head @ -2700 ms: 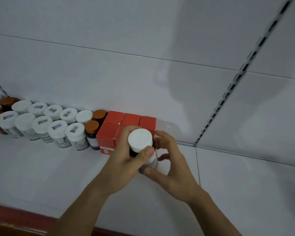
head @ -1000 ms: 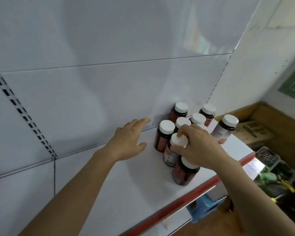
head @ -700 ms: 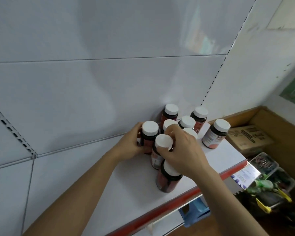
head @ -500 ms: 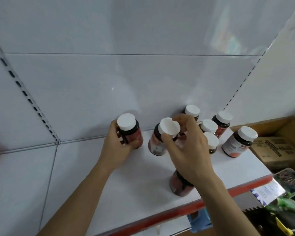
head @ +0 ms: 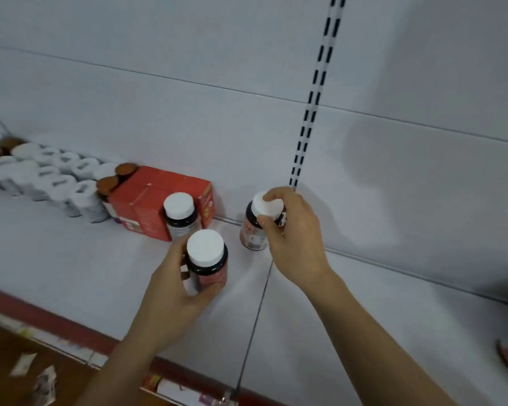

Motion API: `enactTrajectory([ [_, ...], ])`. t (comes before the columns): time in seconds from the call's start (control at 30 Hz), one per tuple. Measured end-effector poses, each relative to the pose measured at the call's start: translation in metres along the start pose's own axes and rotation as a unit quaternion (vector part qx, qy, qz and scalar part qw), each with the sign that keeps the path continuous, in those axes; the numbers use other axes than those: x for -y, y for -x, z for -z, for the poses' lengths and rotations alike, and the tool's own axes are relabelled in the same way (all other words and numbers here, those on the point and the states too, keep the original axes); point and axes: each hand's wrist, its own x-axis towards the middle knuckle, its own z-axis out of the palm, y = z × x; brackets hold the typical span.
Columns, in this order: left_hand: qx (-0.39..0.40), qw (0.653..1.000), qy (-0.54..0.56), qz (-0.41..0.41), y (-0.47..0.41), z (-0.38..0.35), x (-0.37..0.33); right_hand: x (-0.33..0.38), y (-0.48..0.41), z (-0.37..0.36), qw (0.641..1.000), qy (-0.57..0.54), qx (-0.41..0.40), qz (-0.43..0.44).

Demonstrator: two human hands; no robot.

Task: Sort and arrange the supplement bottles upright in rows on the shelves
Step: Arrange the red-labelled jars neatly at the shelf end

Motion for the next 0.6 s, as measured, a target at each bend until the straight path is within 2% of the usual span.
enactTrajectory([
  [0.1, 0.002, 1.000, -0.027, 0.000, -0.002, 0.028, 0.013, 0.007, -0.034, -0.055, 0.999, 0.036, -0.007, -0.003],
  [0.2, 0.013, 0.999, -0.048, -0.004, -0.011, 0.051, 0.027, 0.012, -0.047, -0.093, 0.998, 0.018, -0.016, -0.056],
  [0.3, 0.026, 0.999, -0.046, -0.007, -0.024, 0.070, 0.038, 0.019, -0.036, -0.102, 0.995, -0.028, -0.054, -0.073],
  [0.4, 0.039, 0.999, -0.029, -0.014, -0.037, 0.081, 0.040, 0.031, -0.009, -0.086, 0.993, -0.047, -0.103, -0.027],
  [0.43, 0.046, 0.998, -0.024, -0.023, -0.041, 0.083, 0.039, 0.037, 0.000, -0.080, 0.995, -0.067, -0.075, -0.012],
  [0.53, 0.081, 0.994, -0.005, -0.070, -0.050, 0.080, 0.034, 0.050, 0.015, -0.078, 0.986, -0.116, 0.118, 0.001],
  [0.6, 0.108, 0.989, -0.004, -0.102, -0.053, 0.074, 0.029, 0.050, 0.015, -0.087, 0.986, -0.088, 0.138, 0.021],
])
